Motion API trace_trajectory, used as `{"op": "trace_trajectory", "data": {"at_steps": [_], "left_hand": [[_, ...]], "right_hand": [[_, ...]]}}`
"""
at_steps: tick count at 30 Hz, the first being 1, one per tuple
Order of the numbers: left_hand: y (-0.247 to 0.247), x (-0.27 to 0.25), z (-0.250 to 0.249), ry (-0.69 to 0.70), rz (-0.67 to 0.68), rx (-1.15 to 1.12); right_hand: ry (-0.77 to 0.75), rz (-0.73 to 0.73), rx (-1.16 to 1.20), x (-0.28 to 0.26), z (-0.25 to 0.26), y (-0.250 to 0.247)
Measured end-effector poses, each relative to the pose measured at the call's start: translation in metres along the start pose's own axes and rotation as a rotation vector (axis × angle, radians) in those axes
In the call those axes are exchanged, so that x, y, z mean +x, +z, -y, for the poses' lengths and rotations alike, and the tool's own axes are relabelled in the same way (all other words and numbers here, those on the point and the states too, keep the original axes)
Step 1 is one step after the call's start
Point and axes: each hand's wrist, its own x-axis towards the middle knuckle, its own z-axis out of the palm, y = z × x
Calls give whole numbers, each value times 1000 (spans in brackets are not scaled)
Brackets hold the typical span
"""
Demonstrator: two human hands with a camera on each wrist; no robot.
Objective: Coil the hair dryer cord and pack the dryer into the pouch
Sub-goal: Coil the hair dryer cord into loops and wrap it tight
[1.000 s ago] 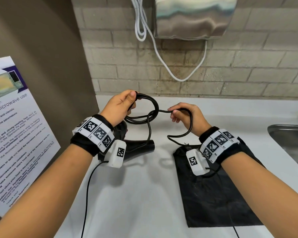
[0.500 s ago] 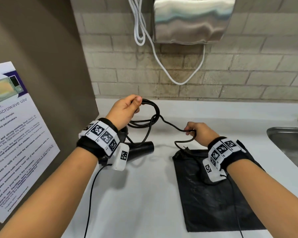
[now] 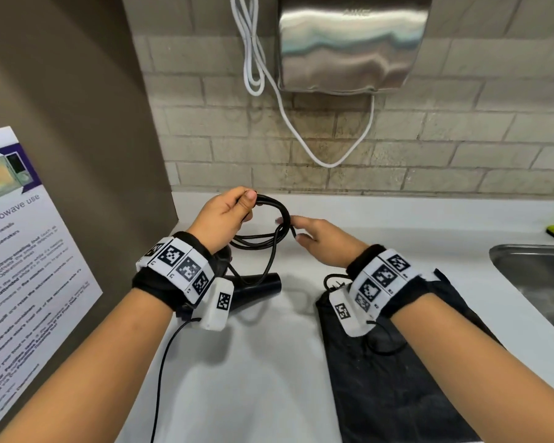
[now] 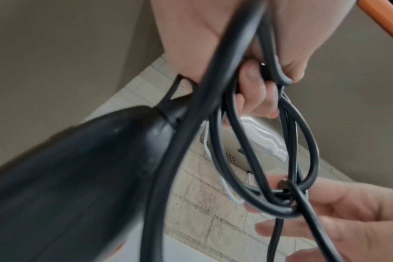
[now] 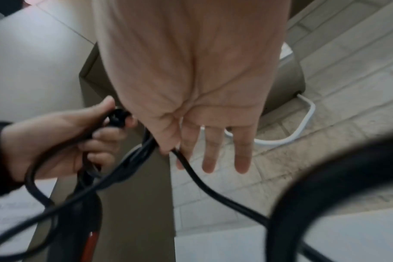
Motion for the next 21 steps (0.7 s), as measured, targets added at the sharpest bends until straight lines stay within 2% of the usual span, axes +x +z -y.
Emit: {"op": "trace_trajectory", "data": {"at_steps": [3,6,10,13,15,18,21], "left_hand": [[0,-2,-2,-20,8,-27],[1,-2,-5,-56,16,-75],[1,-4,-8,-119,-20,-180],[3,-5,-8,-141,-6,-207],[7,-6,-9,-136,26,-175],[5,-6,-13,-195,-33,-219],[1,-6,-15,-216,-37,-277]], "right_hand": [[-11,-105,114,9,-5,10],[67,-239,75,16,-10,9],[316,-443,171,20,-40,-5],[474,-380,157,11,-62,-11],[507,-374,69,8,-72,-7],[623,-370,-31,1,-87,-2],[783,-215,-59,-11,-97,4]]}}
